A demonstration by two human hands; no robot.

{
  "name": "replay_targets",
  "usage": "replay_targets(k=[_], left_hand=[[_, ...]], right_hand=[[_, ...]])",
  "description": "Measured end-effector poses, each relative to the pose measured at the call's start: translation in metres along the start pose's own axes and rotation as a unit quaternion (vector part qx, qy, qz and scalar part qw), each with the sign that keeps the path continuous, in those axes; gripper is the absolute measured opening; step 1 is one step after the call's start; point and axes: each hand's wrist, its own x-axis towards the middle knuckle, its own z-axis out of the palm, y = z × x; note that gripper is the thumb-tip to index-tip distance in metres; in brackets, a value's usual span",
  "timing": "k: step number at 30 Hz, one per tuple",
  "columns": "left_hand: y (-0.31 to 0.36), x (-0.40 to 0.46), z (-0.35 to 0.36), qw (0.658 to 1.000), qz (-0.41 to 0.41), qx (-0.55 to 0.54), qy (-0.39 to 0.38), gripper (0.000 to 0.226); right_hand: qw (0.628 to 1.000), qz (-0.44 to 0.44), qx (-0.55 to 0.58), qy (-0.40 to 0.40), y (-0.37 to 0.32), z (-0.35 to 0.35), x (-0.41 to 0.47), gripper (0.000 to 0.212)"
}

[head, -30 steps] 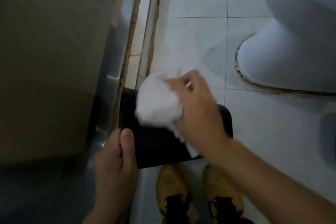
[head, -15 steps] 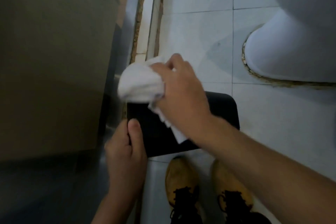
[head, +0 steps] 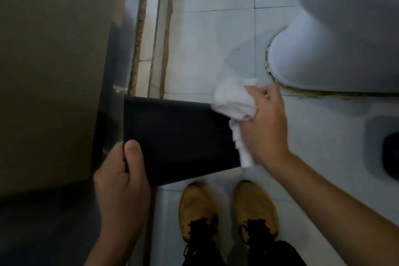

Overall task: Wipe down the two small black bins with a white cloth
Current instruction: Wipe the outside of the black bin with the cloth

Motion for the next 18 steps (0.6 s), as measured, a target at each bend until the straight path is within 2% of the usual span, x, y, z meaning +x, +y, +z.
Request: replay_targets(k=[2, 3, 7, 10, 12, 15, 17, 18], left_hand=[[0.004, -0.001, 0.000, 1.000, -0.011, -0.011, -0.004, 0.044], [0.004, -0.001, 0.000, 1.000, -0.020, -0.021, -0.010, 0.044], [0.002, 0.007, 0.000, 1.000, -0.012, -0.017, -0.021, 0.043], [0.001, 0.008, 0.000, 1.000, -0.007, 0.003, -0.015, 0.047], [0.001, 0.007, -0.002, 1.000, -0.005, 0.002, -0.019, 0.050], [0.002, 0.006, -0.002, 1.000, 0.002, -0.007, -0.019, 0.050], [0.003, 0.006, -0.002, 1.000, -0.002, -0.007, -0.011, 0.049], [0.005, 0.005, -0.002, 1.000, -0.007, -0.011, -0.013, 0.048]], right_hand=[[0.996, 0.085, -0.012, -0.008, 0.031, -0.008, 0.025, 0.032], [0.996, 0.089, -0.004, -0.011, 0.035, -0.013, 0.026, 0.032], [0.998, -0.055, 0.012, -0.007, -0.016, -0.008, -0.026, 0.051], [0.987, -0.146, 0.051, -0.034, -0.054, -0.002, -0.064, 0.049], [0.983, -0.175, 0.038, -0.028, -0.045, 0.001, -0.057, 0.043], [0.999, -0.034, 0.022, 0.027, -0.009, 0.000, -0.029, 0.046], [0.994, 0.101, 0.008, 0.036, 0.019, -0.005, -0.005, 0.041], [0.990, 0.140, -0.001, 0.031, 0.026, -0.009, 0.002, 0.038]])
